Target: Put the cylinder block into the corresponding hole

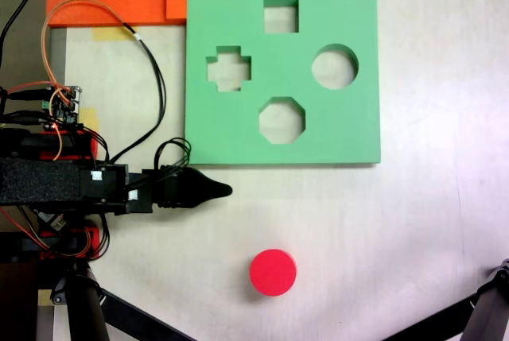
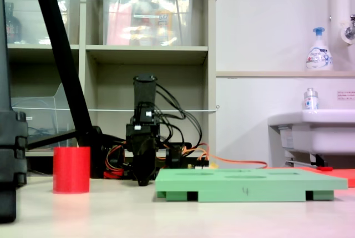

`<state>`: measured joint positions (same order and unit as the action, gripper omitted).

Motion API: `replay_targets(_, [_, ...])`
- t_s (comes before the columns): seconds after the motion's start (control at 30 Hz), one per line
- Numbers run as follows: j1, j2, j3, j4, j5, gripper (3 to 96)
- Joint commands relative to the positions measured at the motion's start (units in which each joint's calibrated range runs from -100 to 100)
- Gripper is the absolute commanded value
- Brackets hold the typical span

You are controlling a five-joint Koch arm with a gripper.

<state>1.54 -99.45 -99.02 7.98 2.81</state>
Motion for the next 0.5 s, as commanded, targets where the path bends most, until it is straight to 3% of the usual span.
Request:
replay_targets(0.03, [-0.05, -0.55, -0.98, -6.87, -0.20, 50.1])
replay_targets(0.33, [-0.10, -0.55, -0.98, -5.62, 5.57, 53.5])
replay_targets(0.5, [-0.20, -0.55, -0.98, 15.47, 14.46, 54.0])
